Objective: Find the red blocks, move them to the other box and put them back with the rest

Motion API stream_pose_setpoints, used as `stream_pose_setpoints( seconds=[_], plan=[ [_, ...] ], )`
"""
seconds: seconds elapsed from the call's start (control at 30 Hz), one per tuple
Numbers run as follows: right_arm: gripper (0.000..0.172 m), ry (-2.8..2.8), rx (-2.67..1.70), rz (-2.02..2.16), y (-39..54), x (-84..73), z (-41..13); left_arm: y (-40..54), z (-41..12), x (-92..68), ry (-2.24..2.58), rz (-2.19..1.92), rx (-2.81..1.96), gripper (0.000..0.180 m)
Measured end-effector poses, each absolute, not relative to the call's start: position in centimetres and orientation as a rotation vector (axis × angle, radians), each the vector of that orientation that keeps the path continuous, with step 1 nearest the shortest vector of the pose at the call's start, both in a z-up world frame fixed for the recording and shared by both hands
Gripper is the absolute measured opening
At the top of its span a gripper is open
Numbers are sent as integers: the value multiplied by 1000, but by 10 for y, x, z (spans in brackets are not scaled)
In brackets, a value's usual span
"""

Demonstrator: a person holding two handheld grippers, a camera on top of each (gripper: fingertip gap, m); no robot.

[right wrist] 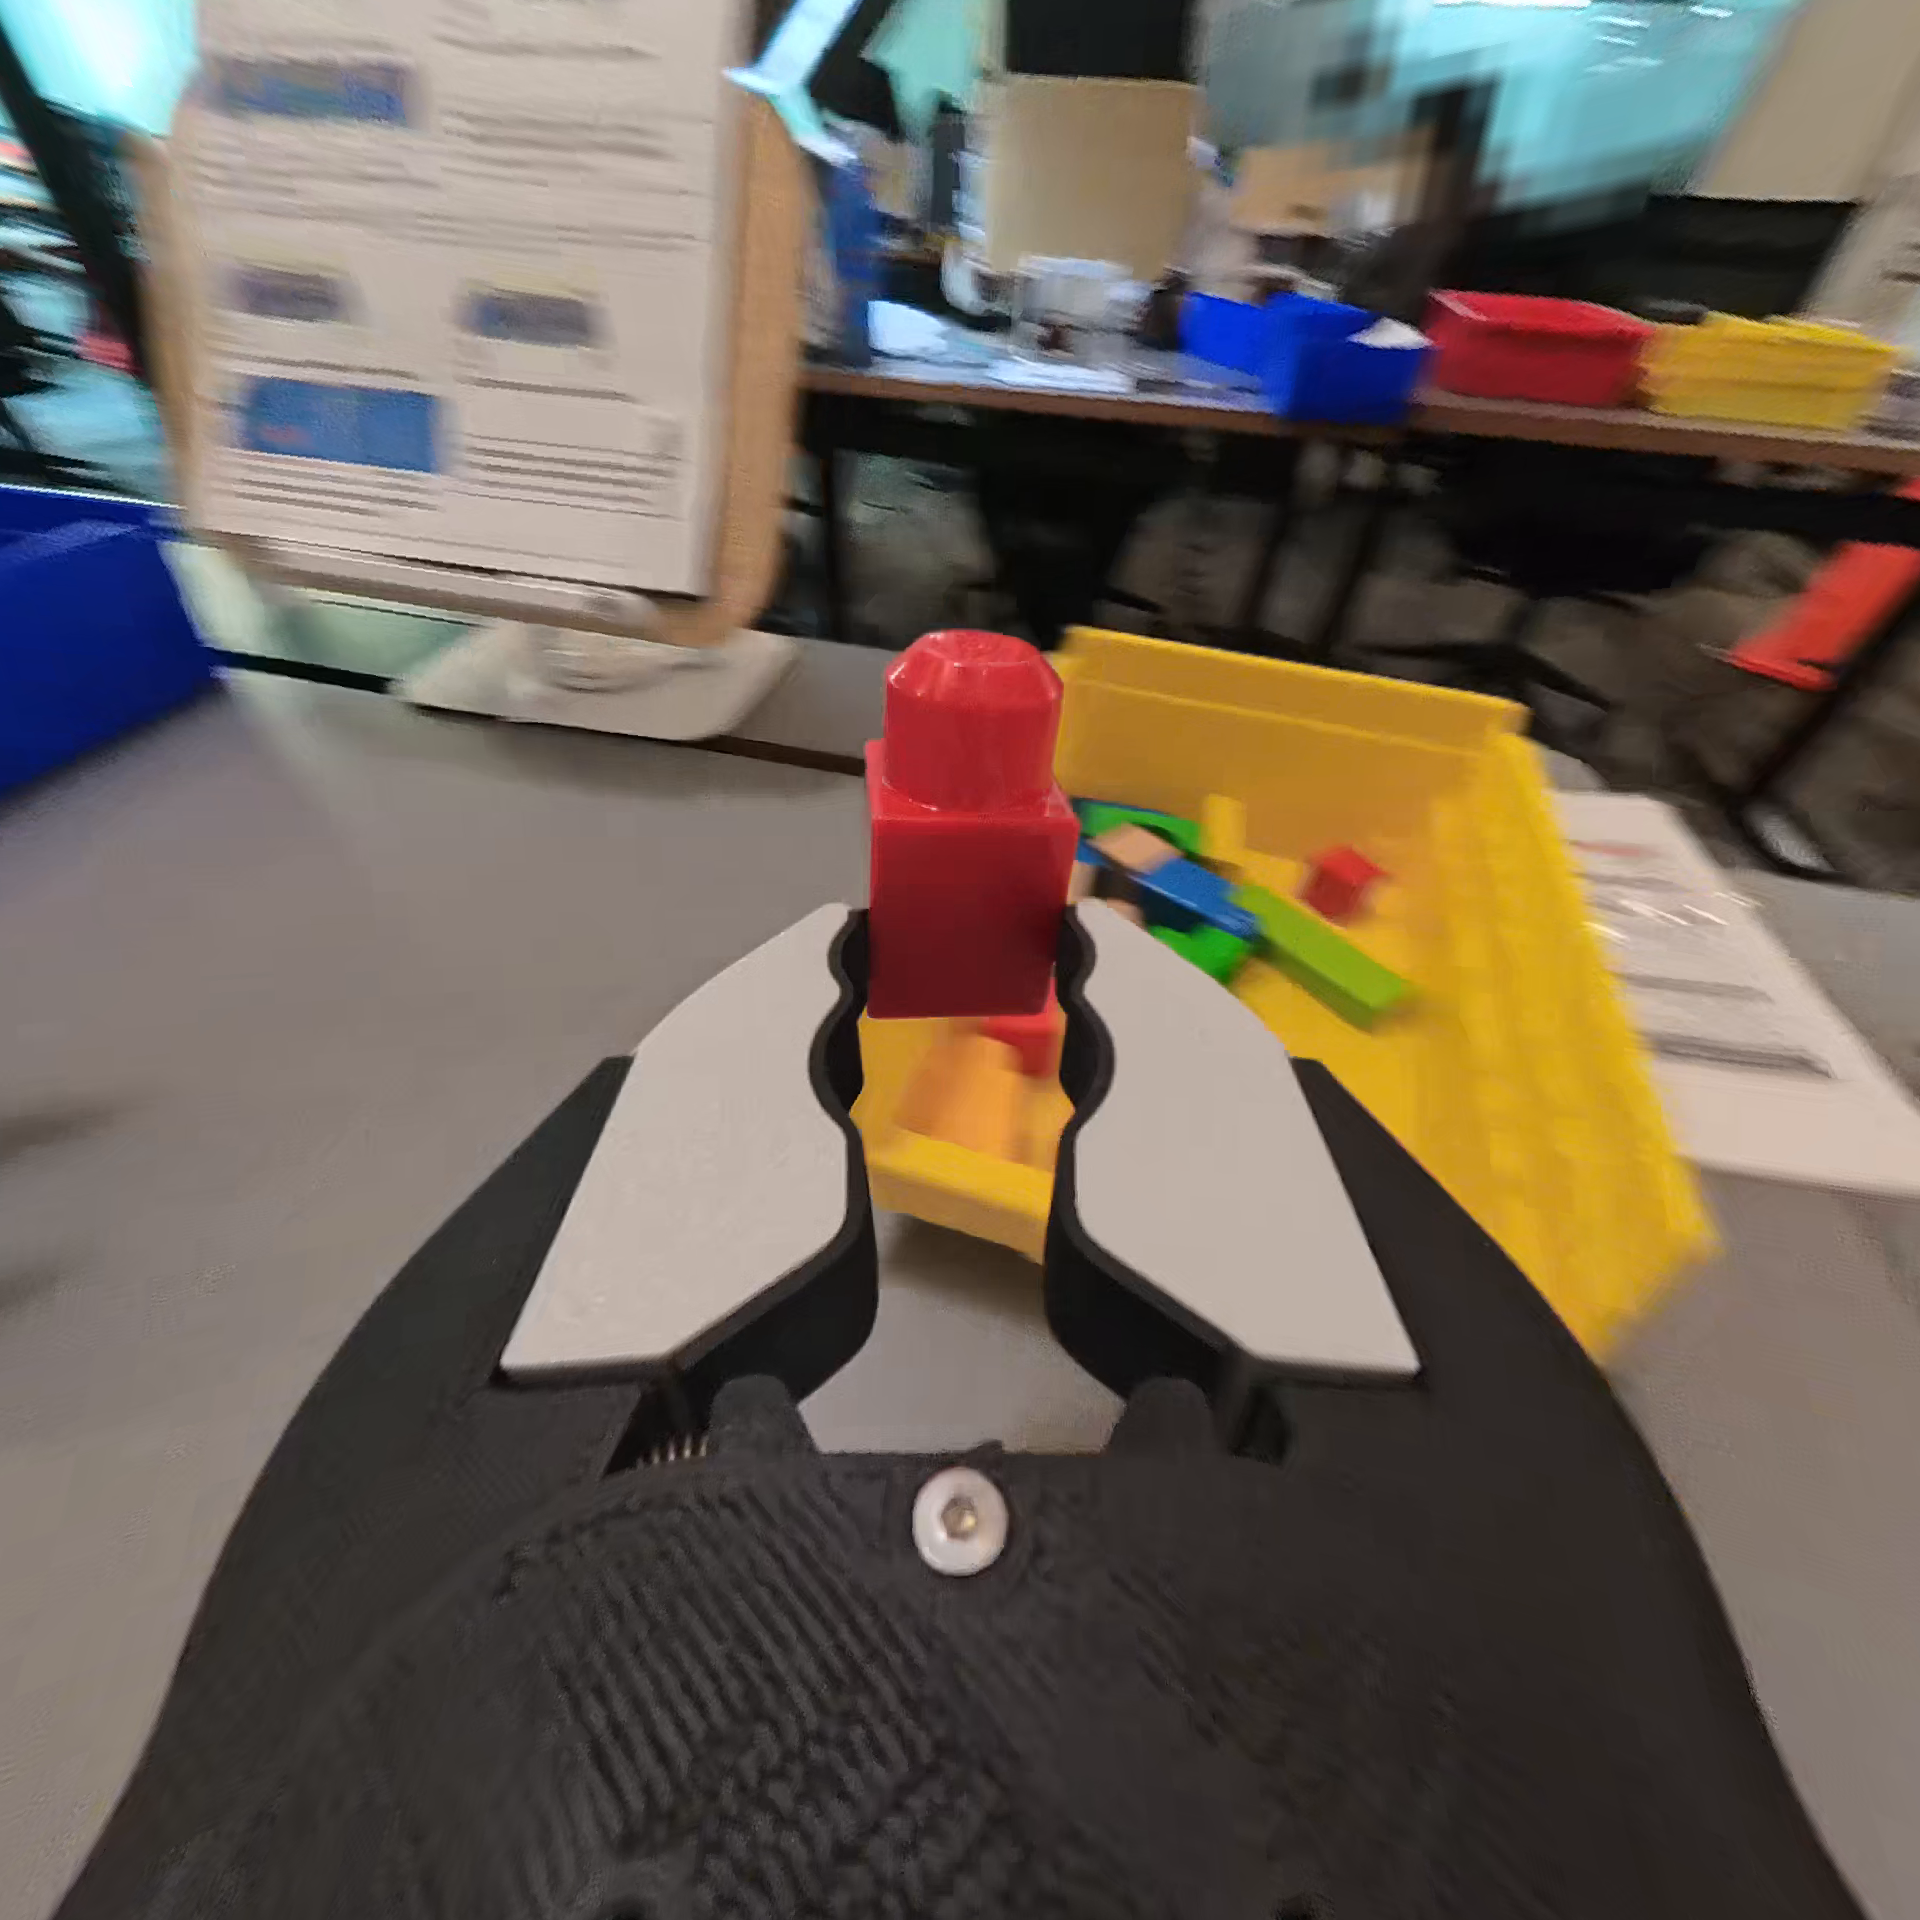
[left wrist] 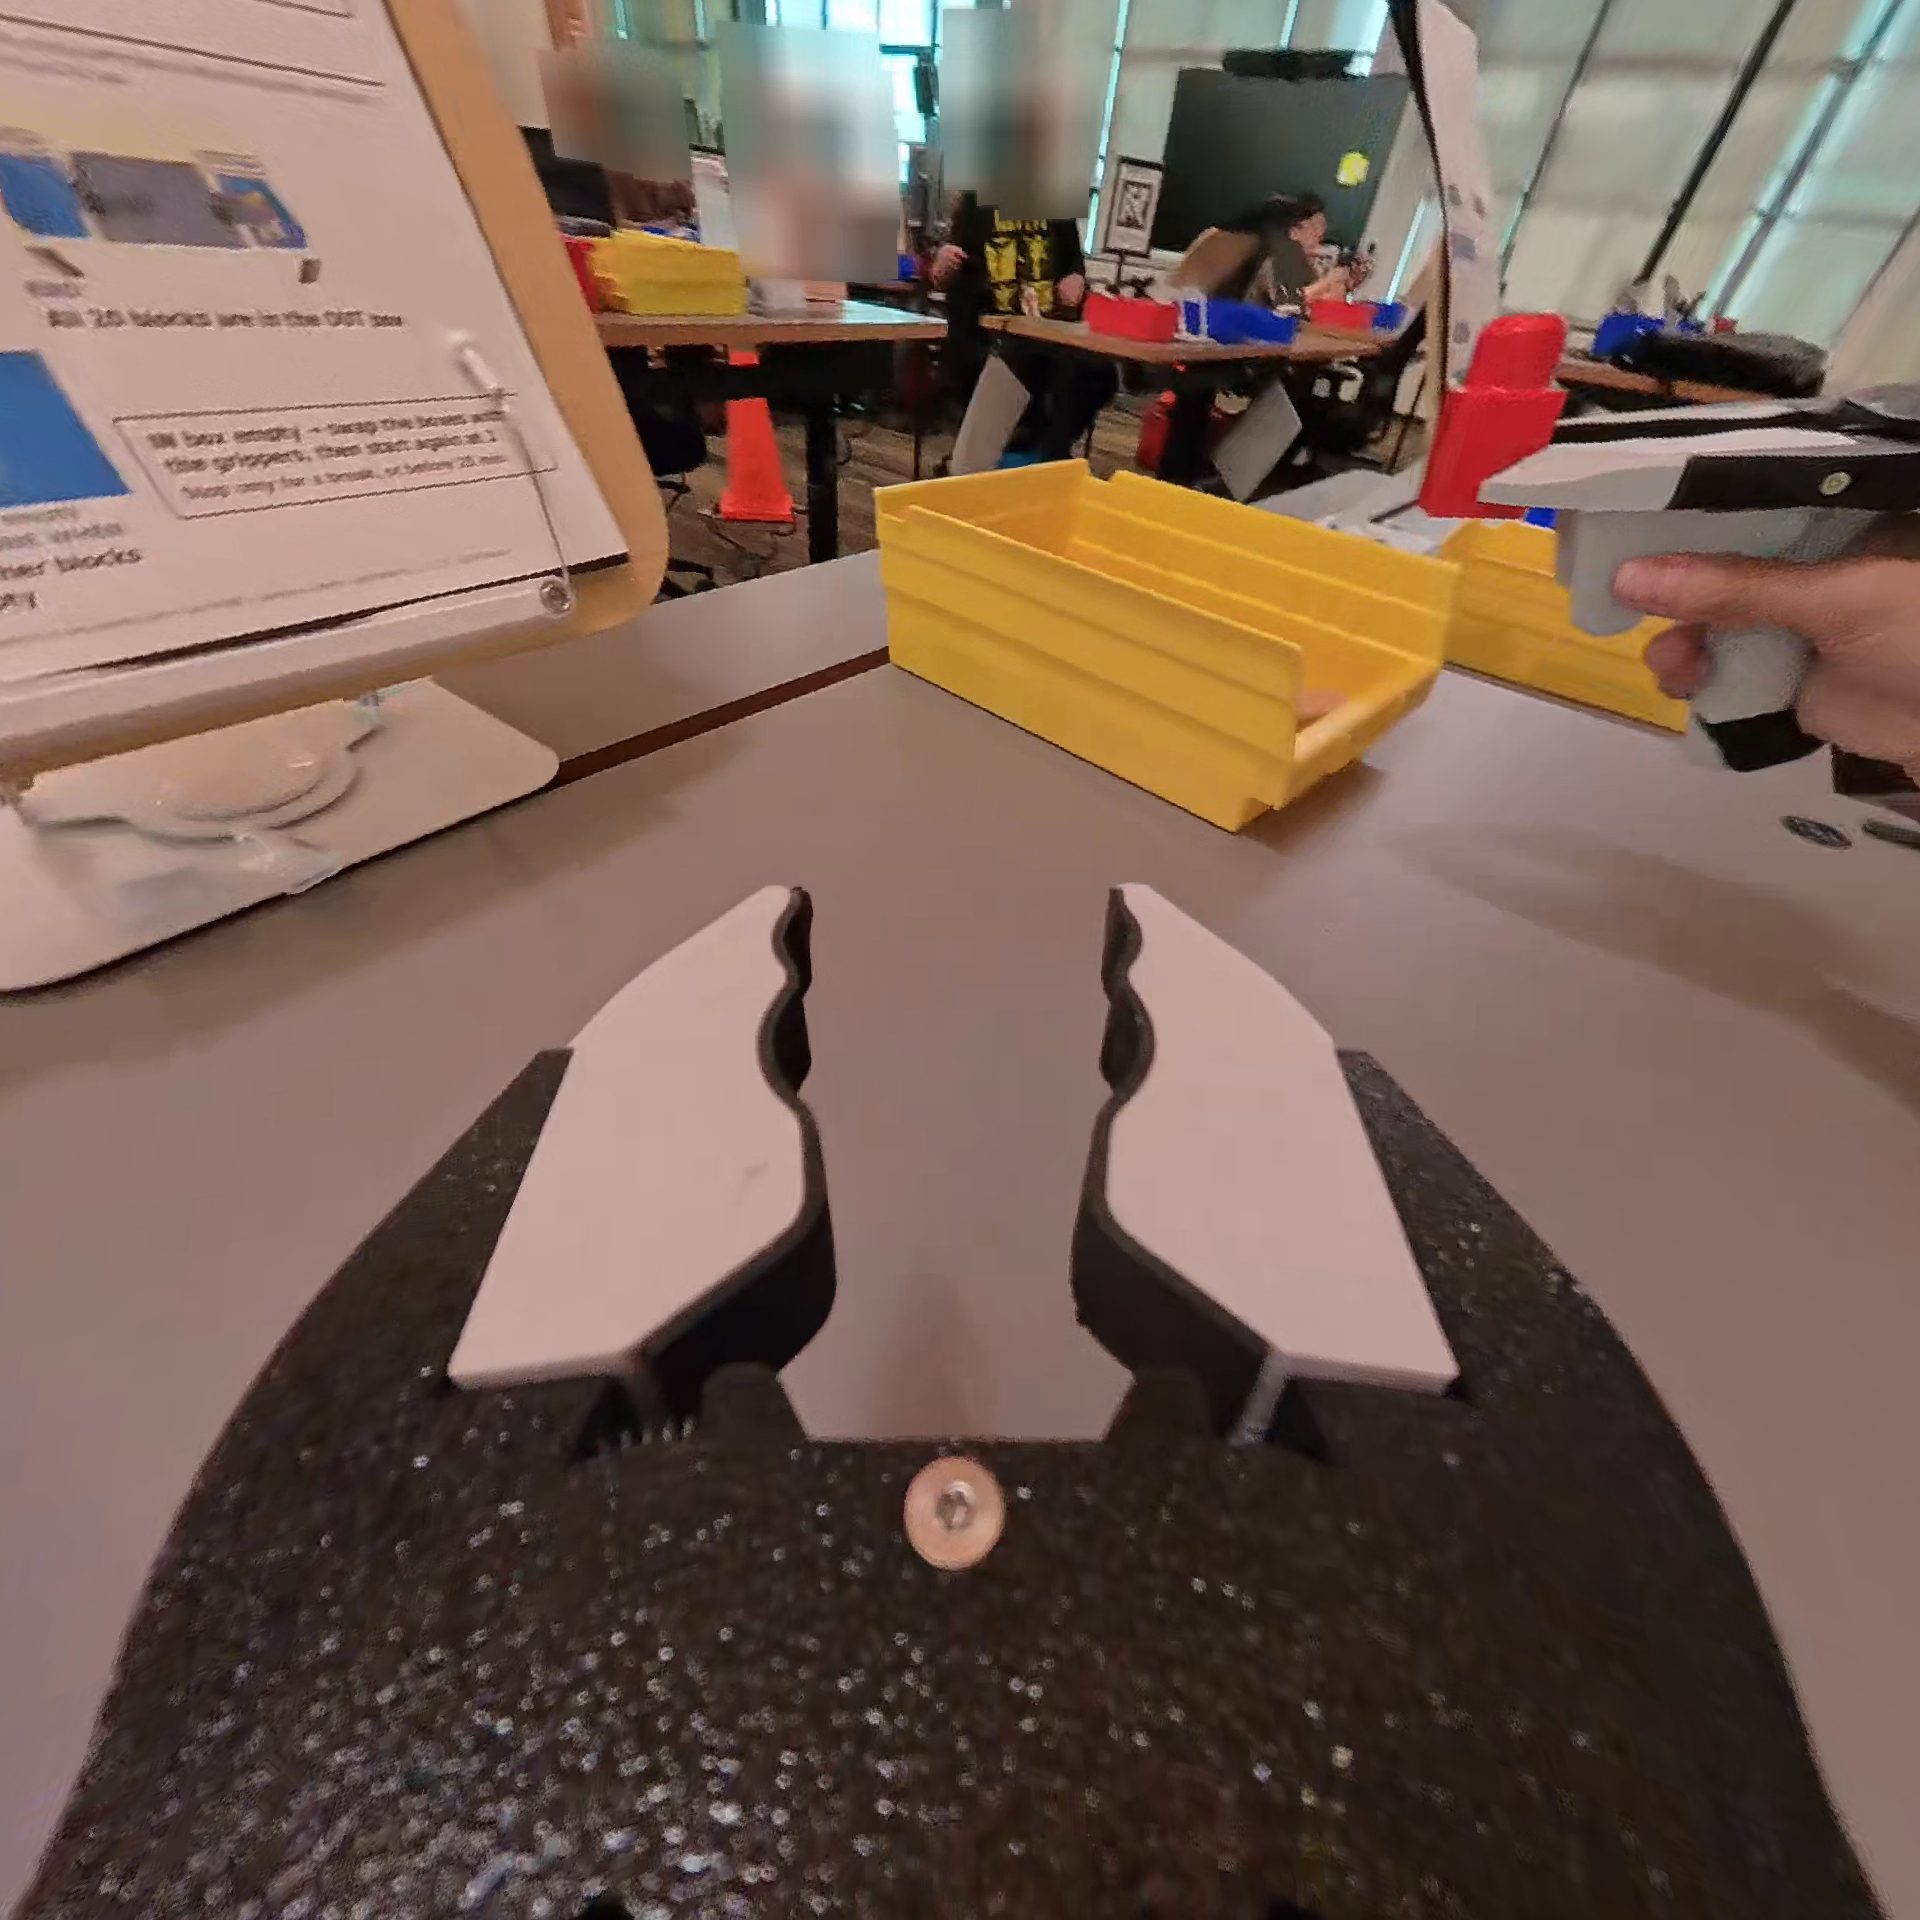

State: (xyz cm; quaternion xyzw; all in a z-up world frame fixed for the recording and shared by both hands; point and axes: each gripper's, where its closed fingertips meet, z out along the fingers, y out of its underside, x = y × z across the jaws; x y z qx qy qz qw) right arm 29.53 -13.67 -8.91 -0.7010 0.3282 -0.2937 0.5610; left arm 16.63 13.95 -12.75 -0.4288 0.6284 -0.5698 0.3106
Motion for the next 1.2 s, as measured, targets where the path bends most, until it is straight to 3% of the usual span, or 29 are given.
stream_pose_setpoints(
  seconds=[0.2,0.4,0.63,1.0,1.2],
  plan=[
    [35,1062,-1963,-877,-215,367,-121,140,-147,174,1682,-1362,-1123,50],
    [36,1115,-2350,-940,-230,390,-148,139,-160,175,1752,-1246,-1075,50],
    [36,1216,-2493,-895,-238,396,-175,137,-163,174,1770,-1260,-1082,50],
    [48,1247,-2333,-924,-245,382,-165,140,-162,173,1760,-1271,-1104,52],
    [55,864,-2009,-765,-167,328,-123,154,-148,171,1691,-1285,-1120,53]
  ],
)
